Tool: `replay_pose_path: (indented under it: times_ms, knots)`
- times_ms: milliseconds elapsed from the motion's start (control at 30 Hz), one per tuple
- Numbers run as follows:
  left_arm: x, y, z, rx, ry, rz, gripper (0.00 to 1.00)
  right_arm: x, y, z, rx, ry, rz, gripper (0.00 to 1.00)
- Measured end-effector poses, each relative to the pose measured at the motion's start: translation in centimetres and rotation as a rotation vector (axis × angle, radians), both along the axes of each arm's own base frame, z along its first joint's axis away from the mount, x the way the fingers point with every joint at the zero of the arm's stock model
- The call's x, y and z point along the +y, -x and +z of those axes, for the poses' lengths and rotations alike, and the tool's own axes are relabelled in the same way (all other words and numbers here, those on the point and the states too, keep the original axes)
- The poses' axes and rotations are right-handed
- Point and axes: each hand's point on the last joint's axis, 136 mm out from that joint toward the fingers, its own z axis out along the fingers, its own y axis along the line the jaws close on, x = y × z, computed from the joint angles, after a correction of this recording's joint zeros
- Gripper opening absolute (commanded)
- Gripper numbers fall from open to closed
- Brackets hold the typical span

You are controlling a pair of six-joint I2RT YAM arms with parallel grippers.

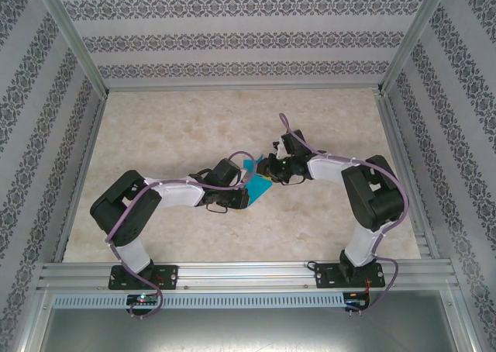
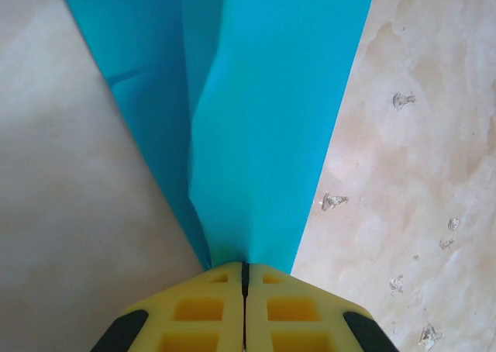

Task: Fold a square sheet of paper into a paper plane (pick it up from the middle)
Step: Fourth fold the wing at the center of the table.

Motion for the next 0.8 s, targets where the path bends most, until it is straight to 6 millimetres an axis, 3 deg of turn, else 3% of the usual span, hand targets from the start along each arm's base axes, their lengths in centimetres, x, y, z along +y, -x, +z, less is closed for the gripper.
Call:
replay_pose_path:
  times_ms: [200,367,533,800]
  knots:
    - [0.0,0.0,0.0,-0.002,-0.001,-0.004,0.08,-0.2,1.3,-0.2,0.017,0.002,0.002,0.17]
    - [0.0,0.0,0.0,-0.006,-0.003,-0.011,0.09,1.6,2.1,-0.5,0.034,-0.008,0.039,0.13]
    - [-0.1,0.0,0.0,-0.010,-0.005,-0.020,0.09,3.1,1.4,-1.5,0.059,-0.028,0.054,0.12]
    - [-0.1,0.0,0.0,-0.011,-0.004,-0.024,0.09,4.0,0.2,-2.3,0.073,-0.049,0.035,0.12]
